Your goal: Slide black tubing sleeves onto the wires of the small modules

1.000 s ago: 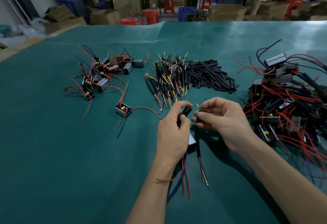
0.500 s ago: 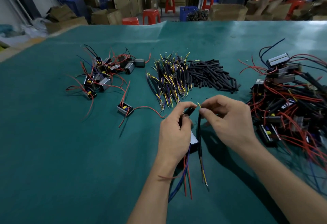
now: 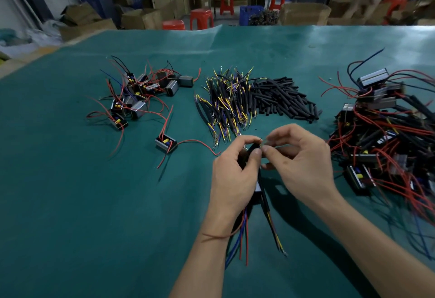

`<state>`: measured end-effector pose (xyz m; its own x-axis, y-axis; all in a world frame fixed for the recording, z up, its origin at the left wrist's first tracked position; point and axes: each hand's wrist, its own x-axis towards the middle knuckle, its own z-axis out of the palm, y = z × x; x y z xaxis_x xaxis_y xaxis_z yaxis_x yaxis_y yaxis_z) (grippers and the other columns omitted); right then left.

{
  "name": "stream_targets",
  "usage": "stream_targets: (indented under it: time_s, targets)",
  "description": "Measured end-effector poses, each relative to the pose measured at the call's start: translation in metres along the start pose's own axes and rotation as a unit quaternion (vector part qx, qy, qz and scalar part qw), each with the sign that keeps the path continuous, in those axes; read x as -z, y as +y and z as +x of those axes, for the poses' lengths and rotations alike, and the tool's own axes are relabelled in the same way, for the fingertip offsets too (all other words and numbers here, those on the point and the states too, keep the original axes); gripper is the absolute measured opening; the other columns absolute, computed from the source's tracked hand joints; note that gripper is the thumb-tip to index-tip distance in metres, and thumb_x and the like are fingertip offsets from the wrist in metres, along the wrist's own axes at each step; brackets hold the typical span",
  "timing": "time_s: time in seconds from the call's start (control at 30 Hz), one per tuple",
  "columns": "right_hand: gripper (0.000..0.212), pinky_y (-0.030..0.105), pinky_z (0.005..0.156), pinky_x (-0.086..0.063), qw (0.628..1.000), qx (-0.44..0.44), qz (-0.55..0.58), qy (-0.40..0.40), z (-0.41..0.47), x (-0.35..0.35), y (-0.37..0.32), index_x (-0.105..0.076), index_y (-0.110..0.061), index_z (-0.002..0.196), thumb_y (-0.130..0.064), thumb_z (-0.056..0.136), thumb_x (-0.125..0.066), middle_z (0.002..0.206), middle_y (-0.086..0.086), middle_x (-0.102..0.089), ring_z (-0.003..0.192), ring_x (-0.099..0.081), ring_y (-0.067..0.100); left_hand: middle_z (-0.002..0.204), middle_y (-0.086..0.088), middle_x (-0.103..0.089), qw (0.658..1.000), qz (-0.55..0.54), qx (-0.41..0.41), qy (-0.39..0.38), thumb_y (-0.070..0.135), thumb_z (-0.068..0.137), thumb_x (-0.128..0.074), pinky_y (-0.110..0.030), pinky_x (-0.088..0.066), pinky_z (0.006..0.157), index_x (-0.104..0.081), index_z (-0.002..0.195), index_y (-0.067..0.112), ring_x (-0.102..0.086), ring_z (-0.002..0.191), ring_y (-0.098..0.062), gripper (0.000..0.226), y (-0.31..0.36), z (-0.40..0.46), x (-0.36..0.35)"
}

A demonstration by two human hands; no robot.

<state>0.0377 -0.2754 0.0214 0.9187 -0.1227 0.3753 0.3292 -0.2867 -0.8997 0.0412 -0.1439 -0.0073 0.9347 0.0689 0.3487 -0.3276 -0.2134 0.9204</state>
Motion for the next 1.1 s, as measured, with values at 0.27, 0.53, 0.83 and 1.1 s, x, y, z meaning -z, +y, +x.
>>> stream_targets:
  time_s: [0.27, 0.53, 0.83, 1.1]
  targets:
    - [0.026, 0.035, 0.064, -0.062, 0.985, -0.104, 0.139, 0.004, 0.0040, -0.0039, 0.0025, -0.067, -0.012, 0.075, 0.012, 0.082, -0.073, 0.077, 0.010, -0.069, 0.067, -0.070, 0.019, 0.071, -0.018, -0.063, 0.999, -0.031, 0.012, 0.008, 0.021, 0.089, -0.062, -0.048, -0.054, 0.066, -0.071, 0.100, 0.027, -0.058, 0.065, -0.033, 0.015, 0.0015, 0.0004, 0.0000]
    - [0.028, 0.028, 0.059, -0.058, 0.971, -0.161, 0.175, 0.002, 0.0037, -0.0053, 0.0022, -0.069, -0.011, 0.076, 0.015, 0.082, -0.064, 0.073, 0.014, -0.066, 0.064, -0.069, 0.017, 0.066, -0.018, -0.059, 1.000, -0.023, 0.002, 0.005, 0.019, 0.089, -0.062, -0.046, -0.051, 0.061, -0.071, 0.100, 0.025, -0.053, 0.062, -0.034, 0.016, 0.0010, 0.0001, -0.0013]
    - [0.028, 0.042, 0.061, -0.057, 0.997, -0.068, -0.048, 0.007, 0.0046, -0.0042, 0.0030, -0.070, -0.026, 0.076, 0.001, 0.078, -0.063, 0.067, -0.002, -0.068, 0.060, -0.068, 0.021, 0.058, 0.010, -0.047, 1.000, -0.005, -0.012, -0.003, 0.012, 0.090, -0.066, -0.025, -0.037, 0.057, -0.069, 0.103, 0.027, -0.042, 0.055, -0.009, 0.020, -0.0010, -0.0008, -0.0005]
    - [0.018, 0.040, 0.056, -0.056, 0.994, -0.065, -0.083, -0.040, 0.0098, 0.0040, 0.0006, -0.073, -0.028, 0.078, -0.010, 0.078, -0.071, 0.062, -0.006, -0.067, 0.057, -0.065, 0.018, 0.056, 0.011, -0.045, 1.000, 0.010, -0.013, -0.008, 0.010, 0.091, -0.067, -0.025, -0.036, 0.055, -0.068, 0.102, 0.027, -0.041, 0.055, -0.008, 0.021, -0.0010, -0.0005, 0.0008]
